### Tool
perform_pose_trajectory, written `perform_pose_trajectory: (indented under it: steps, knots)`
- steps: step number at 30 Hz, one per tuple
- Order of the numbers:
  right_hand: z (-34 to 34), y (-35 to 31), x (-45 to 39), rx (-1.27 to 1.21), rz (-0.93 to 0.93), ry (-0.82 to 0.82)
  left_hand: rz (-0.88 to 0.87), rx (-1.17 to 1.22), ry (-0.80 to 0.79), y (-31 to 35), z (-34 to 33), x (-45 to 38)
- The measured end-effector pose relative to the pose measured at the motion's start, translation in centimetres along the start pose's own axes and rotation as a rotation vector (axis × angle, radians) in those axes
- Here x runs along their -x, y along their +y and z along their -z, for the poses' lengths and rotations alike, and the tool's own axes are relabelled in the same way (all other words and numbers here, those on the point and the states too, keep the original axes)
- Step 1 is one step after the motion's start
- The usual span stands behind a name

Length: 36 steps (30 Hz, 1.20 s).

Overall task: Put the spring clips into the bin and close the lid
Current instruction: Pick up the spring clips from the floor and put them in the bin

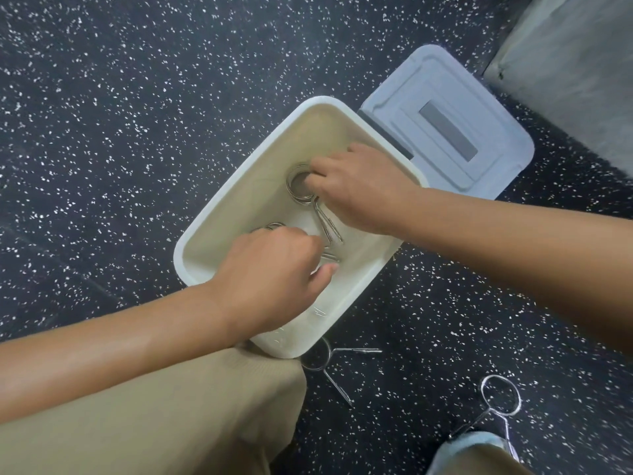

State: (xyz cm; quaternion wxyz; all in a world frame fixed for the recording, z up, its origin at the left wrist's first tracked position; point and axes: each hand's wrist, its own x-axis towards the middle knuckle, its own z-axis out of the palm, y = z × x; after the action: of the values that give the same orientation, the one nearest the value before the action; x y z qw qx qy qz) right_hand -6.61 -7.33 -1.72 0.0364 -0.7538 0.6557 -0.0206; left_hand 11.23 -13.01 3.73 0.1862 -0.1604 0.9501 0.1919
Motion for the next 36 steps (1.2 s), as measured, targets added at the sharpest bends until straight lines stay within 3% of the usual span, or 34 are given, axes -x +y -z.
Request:
perform_pose_trajectory:
  steps: [5,19,27,32,36]
  knots:
    - [3.8,-0.1,3.0,-0.137,-0.069,0.063,-0.066,0.0,0.029,1.4,0.0,-0.7]
    - [9.2,-3.1,18.6,-0.323,-0.385,-0.103,-0.289,-0.083,0.019,6.6,0.1,-0.5]
    - [7.3,-7.5,27.9,-0.403,-0.588,-0.203,-0.462,-0.174,-0.14,9.7,-2.9,0.5]
    - [3.7,-9.5,33.1,-0.413,-0.743,-0.299,-0.468,-0.287,-0.312,9.5,-6.4,-0.2]
    - [0.5,-11.0,36.1,-0.409,-0.783,-0.47,-0.453,-0.443,-0.436,9.6,-9.1,0.3]
